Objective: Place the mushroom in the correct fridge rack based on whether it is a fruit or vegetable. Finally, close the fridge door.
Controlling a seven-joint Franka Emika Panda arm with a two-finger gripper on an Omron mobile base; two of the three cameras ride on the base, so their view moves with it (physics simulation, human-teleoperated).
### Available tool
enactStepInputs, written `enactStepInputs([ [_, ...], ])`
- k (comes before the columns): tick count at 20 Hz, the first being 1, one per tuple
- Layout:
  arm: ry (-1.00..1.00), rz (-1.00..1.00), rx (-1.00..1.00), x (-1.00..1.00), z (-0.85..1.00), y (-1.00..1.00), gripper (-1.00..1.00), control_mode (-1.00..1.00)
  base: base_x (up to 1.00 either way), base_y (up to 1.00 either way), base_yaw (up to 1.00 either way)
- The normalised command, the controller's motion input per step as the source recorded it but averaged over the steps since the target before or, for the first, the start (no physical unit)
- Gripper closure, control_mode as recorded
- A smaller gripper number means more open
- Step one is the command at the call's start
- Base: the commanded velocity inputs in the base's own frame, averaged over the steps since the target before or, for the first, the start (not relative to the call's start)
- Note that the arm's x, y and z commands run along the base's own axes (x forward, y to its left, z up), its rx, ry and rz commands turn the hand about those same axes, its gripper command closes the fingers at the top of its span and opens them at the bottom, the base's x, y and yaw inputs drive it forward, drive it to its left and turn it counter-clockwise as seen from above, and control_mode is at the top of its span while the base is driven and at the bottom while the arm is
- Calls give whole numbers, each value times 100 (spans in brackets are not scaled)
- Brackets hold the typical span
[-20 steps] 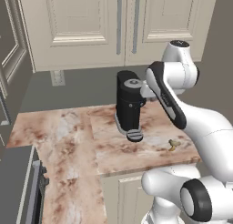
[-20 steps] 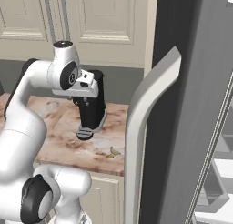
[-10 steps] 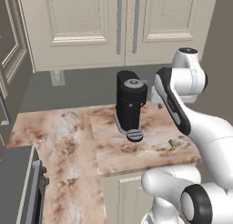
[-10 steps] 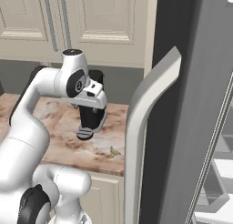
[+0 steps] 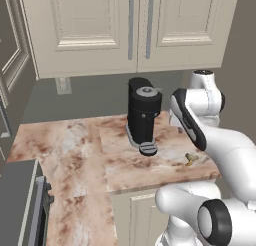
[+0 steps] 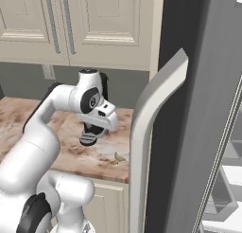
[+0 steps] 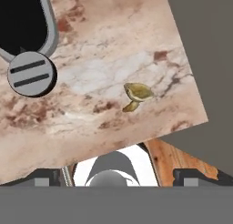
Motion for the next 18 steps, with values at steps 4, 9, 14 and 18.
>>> enactStepInputs([
  [4, 14, -21, 0, 4, -84, -18, -100, -100, 0, 0, 0],
  [9, 3, -14, 4, 0, -81, -30, -100, -100, 0, 0, 0],
  [14, 0, -9, 6, 0, -51, -28, -100, -100, 0, 0, 0],
  [18, 1, -3, 10, 1, -16, -9, -100, -100, 0, 0, 0],
])
